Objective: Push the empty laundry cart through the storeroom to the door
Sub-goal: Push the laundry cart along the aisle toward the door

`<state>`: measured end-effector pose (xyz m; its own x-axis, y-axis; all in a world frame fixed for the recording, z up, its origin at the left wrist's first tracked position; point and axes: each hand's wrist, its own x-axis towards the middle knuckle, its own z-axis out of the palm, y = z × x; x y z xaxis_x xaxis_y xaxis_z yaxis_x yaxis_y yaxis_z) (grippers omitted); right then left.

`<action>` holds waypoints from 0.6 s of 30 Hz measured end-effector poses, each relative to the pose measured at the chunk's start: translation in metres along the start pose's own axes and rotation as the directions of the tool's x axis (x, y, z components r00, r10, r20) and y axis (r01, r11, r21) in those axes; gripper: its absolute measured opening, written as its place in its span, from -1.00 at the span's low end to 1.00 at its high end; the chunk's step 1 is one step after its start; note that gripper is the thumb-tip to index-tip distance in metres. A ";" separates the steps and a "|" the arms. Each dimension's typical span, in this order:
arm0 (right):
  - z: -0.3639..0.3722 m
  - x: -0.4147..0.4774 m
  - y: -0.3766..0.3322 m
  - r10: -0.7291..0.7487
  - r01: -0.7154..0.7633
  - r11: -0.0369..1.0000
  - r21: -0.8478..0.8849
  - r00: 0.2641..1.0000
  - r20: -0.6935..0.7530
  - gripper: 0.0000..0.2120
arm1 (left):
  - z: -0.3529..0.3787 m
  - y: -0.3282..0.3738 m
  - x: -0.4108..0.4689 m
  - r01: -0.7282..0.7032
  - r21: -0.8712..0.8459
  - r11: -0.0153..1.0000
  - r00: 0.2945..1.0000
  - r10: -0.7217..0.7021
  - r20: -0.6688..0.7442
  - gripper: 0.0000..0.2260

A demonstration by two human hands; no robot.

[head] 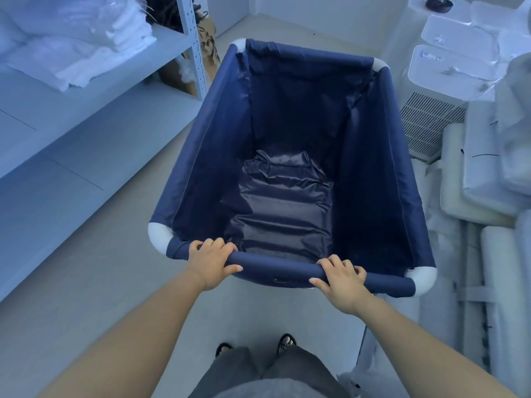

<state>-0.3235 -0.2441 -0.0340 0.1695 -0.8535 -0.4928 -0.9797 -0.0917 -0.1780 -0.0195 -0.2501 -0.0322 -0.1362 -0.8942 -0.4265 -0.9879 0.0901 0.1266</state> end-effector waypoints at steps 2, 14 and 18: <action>0.000 -0.002 0.013 -0.011 0.011 1.000 -0.016 1.000 0.000 -0.60 | 0.002 0.012 -0.001 0.010 -0.001 1.000 1.000 -0.010 0.017 -0.62; -0.019 0.018 0.072 -0.068 0.068 0.997 -0.047 0.998 0.004 -0.62 | -0.003 0.068 0.018 0.055 0.040 0.998 0.996 -0.058 0.075 -0.60; -0.027 0.032 0.084 -0.084 0.083 0.995 -0.051 0.996 -0.011 -0.62 | -0.005 0.077 0.031 0.071 0.017 0.997 0.996 -0.071 0.052 -0.61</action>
<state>-0.4029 -0.2930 -0.0423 0.2501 -0.8484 -0.4666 -0.9664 -0.1889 -0.1744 -0.0990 -0.2730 -0.0309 -0.0691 -0.8745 -0.4801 -0.9961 0.0343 0.0808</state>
